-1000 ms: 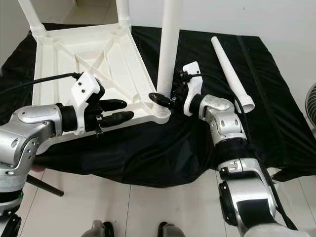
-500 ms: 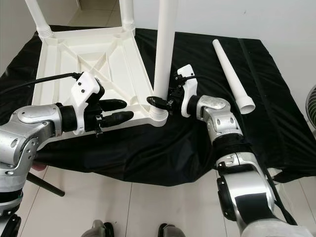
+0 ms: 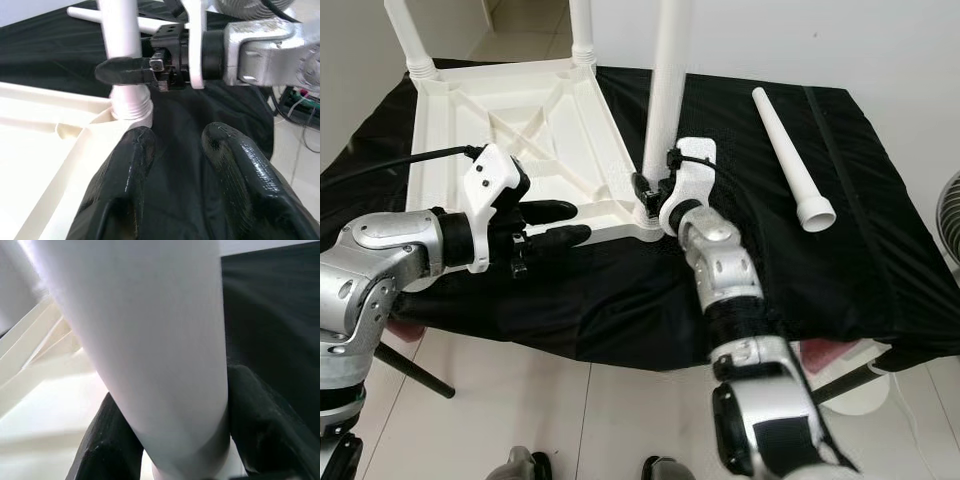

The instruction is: Building children table

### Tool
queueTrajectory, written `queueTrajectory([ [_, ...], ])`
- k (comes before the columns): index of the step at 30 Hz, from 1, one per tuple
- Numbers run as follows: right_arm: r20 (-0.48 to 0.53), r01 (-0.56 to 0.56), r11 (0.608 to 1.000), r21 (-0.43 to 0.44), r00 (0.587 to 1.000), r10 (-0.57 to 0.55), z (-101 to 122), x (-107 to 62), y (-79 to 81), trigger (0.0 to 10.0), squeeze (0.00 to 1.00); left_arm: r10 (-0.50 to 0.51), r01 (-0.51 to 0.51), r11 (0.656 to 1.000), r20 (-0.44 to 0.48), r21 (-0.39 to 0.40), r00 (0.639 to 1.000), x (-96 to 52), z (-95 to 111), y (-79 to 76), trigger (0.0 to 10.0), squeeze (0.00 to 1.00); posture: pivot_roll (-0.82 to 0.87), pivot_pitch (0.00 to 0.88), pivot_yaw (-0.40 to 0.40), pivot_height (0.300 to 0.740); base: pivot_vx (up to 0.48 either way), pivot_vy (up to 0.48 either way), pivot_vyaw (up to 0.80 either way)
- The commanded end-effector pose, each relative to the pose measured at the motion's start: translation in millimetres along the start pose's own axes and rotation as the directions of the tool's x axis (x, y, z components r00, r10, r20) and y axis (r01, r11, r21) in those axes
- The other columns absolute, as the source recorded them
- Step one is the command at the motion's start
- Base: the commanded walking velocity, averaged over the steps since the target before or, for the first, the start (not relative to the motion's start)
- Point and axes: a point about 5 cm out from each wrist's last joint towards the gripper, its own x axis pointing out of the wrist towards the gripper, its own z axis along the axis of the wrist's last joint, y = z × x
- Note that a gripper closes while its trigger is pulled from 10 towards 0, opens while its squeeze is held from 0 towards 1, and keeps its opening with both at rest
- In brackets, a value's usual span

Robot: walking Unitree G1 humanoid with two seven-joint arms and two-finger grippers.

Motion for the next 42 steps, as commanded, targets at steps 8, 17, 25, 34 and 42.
queueTrajectory([
  [8,-0.108,0.359,0.912,0.197,0.933,-0.343,-24,-19.1,5.2,0.0,0.0,0.109,-0.109,0.994,-0.009,0.013,0.994,-5.4,1,11.4,10.0,0.0,0.01,0.176,0.012,0.74,0.0,0.0,0.0],
  [17,0.014,0.143,0.983,0.114,0.989,-0.146,-4,-12.9,30.4,10.0,0.0,0.109,-0.109,0.994,-0.01,0.013,0.994,-5.4,1,10.6,10.0,0.0,0.01,0.176,0.013,0.74,0.0,0.0,0.0],
  [25,0.08,-0.24,0.969,0.049,0.968,0.236,8,-21.9,47.7,10.0,0.0,0.11,-0.109,0.994,-0.008,0.014,0.994,-5.5,1,10.2,10.0,0.0,0.01,0.178,0.01,0.74,0.0,0.0,0.0],
  [34,-0.016,-0.422,0.897,-0.132,0.905,0.424,7,-15.5,4.9,10.0,0.0,0.115,-0.115,0.993,-0.005,0.015,0.993,-6.2,2,11.0,10.0,0.0,0.01,0.175,0.01,0.74,0.0,0.0,0.0],
  [42,-0.154,-0.646,0.755,-0.116,0.762,0.629,-2,-12.8,-7.0,10.0,0.0,0.117,-0.117,0.993,-0.005,0.018,0.993,-7.0,3,11.5,10.0,0.0,0.02,0.172,0.011,0.74,0.0,0.0,0.0],
])
